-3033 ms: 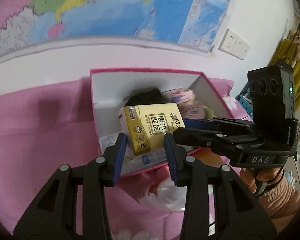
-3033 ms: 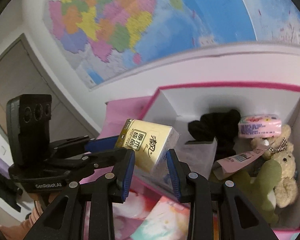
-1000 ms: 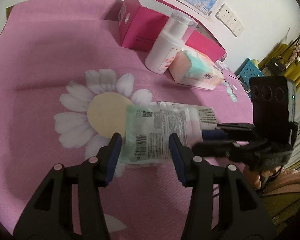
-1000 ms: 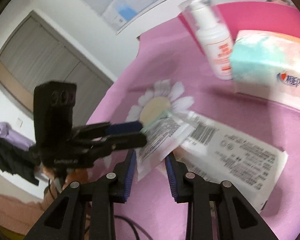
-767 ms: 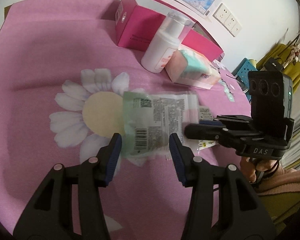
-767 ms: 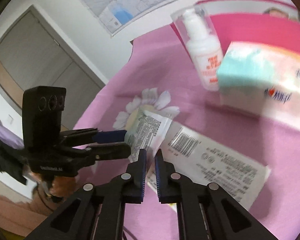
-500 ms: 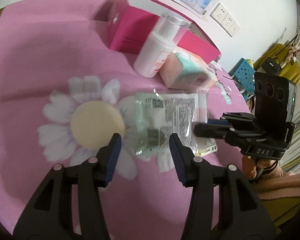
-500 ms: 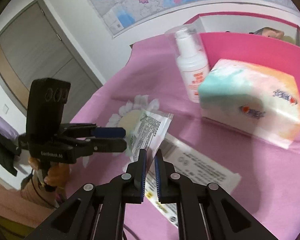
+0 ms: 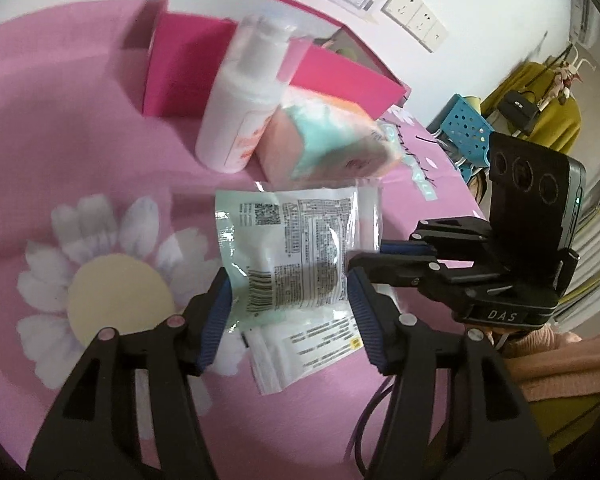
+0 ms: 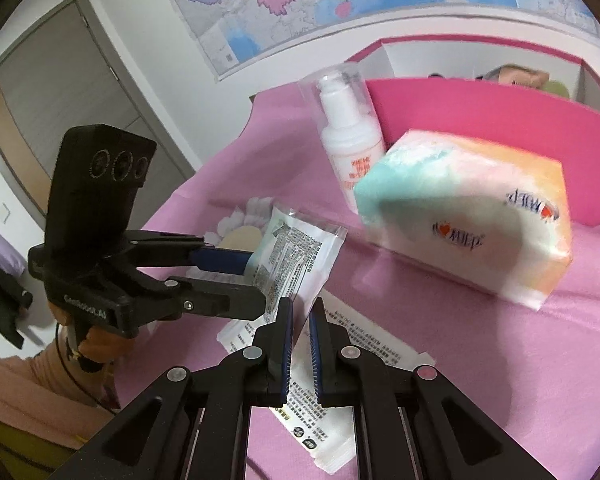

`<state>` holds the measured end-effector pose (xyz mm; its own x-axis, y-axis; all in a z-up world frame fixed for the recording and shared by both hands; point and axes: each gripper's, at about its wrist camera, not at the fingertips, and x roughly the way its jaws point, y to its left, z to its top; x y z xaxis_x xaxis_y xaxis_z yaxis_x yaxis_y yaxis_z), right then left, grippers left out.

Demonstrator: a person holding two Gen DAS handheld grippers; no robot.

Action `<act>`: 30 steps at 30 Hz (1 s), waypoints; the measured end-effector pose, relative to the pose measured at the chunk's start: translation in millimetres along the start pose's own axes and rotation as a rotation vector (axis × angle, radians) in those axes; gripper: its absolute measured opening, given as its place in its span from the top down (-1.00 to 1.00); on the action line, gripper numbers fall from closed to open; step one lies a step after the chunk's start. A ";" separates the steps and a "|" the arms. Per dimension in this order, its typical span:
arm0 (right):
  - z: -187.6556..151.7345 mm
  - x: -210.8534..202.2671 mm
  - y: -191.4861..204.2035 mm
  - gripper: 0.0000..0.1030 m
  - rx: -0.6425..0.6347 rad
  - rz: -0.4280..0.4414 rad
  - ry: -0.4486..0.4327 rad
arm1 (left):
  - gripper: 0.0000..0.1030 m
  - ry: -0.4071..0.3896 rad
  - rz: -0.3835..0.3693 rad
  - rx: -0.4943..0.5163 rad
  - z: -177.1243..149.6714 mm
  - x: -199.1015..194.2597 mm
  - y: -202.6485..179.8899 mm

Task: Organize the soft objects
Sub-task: 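Carry the wipe packet over the pink box and open the right gripper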

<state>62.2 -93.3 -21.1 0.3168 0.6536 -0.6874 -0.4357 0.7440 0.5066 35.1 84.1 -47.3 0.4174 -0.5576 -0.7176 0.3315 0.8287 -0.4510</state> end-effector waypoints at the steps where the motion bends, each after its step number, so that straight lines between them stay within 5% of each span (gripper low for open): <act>1: 2.2 -3.8 0.0 0.86 -0.003 0.001 -0.009 | -0.07 -0.009 0.003 0.003 1.5 -2.5 -2.5; 19: 62.7 -78.1 0.5 0.84 -0.065 -0.001 -0.199 | -0.06 -0.169 0.047 0.165 71.0 -41.7 -62.6; 30: 116.2 -72.6 -26.3 0.83 -0.039 -0.003 -0.238 | -0.06 -0.203 0.123 0.207 129.0 -38.3 -65.1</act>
<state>148.5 -144.2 76.0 0.5059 0.6693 -0.5442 -0.4650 0.7430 0.4815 106.7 45.1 78.0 0.6183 -0.4696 -0.6302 0.4249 0.8743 -0.2345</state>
